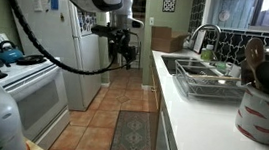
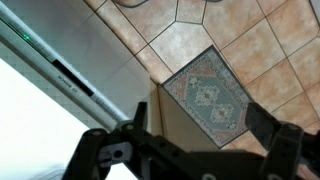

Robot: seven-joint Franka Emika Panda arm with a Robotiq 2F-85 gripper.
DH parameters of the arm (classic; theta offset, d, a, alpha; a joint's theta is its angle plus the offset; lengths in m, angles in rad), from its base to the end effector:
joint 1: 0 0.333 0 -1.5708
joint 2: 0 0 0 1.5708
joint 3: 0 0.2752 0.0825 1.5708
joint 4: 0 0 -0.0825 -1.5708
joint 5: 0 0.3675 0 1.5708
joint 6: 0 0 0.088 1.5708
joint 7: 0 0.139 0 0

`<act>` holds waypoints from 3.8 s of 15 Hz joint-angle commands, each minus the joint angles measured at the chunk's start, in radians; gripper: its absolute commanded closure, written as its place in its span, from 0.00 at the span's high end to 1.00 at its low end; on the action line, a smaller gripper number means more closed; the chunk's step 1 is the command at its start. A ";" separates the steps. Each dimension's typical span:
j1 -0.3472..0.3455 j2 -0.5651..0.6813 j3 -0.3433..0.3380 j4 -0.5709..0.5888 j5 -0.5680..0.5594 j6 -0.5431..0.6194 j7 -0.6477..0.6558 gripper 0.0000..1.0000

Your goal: Remove the silver spatula from the holder and put it on the counter.

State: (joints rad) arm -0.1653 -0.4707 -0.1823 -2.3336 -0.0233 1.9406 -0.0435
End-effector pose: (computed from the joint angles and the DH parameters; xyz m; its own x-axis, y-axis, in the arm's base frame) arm 0.3972 -0.1482 0.4537 0.9579 -0.2775 0.0738 -0.2738 -0.9601 -0.0569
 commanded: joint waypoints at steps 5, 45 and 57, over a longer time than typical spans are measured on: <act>-0.143 0.092 -0.052 0.119 -0.058 0.202 0.179 1.00; -0.320 0.444 -0.179 0.354 -0.519 0.643 0.708 1.00; -0.287 0.539 -0.233 0.413 -0.484 0.735 0.803 0.72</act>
State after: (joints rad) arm -0.4719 0.0411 -0.3841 -1.9403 -0.5062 2.6484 0.7272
